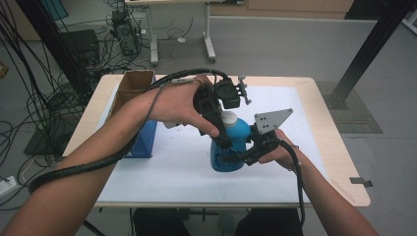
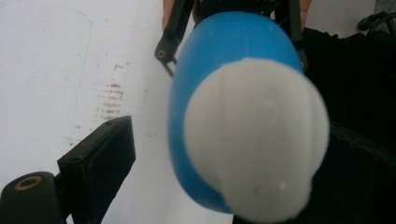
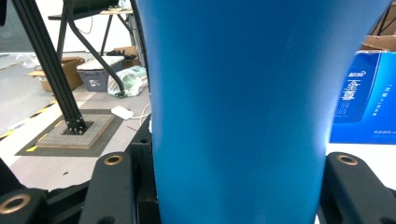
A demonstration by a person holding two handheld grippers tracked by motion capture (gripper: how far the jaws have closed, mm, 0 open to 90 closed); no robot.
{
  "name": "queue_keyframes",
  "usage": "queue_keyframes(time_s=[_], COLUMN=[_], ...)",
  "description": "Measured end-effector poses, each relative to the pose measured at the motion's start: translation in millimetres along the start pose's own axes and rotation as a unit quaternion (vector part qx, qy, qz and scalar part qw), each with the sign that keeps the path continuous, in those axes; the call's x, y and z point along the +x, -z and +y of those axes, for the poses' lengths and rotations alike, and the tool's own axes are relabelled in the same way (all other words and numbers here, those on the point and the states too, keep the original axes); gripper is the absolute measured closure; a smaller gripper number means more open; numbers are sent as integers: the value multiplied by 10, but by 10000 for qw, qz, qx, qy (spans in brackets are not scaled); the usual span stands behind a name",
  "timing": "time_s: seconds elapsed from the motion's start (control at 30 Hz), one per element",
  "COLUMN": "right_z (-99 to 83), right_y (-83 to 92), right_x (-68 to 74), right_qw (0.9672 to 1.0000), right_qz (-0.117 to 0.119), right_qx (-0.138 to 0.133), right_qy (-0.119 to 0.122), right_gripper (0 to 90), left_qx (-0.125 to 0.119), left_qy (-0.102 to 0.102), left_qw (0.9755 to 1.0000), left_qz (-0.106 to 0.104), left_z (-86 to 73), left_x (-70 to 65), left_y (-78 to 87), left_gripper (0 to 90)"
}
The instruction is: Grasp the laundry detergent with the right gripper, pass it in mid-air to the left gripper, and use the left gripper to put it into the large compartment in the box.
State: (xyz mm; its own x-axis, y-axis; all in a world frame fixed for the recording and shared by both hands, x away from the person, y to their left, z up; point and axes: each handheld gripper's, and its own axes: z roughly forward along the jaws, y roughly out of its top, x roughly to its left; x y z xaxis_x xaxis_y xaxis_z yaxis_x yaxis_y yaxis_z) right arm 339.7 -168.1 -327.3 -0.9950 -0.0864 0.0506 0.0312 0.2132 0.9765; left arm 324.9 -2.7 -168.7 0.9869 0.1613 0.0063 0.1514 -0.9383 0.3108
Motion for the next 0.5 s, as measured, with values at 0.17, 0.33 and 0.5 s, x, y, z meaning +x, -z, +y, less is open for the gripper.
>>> queue_keyframes(time_s=[0.17, 0.33, 0.5], right_z=[-2, -12, -32], right_y=[-32, -44, -32], right_x=[6, 10, 3], right_qw=[10000, 10000, 10000], right_qz=[35, 23, -15], right_qx=[-2, 41, 34], right_qy=[0, 6, -27], right_gripper=[438, 438, 438], left_qx=[-75, -46, -53], left_qy=[-53, -39, -14], left_qw=[10000, 10000, 10000], left_qz=[-27, -26, -14], left_z=[2, 1, -5], left_x=[-17, -14, -18], left_y=[-36, -57, -73], left_gripper=[96, 94, 94])
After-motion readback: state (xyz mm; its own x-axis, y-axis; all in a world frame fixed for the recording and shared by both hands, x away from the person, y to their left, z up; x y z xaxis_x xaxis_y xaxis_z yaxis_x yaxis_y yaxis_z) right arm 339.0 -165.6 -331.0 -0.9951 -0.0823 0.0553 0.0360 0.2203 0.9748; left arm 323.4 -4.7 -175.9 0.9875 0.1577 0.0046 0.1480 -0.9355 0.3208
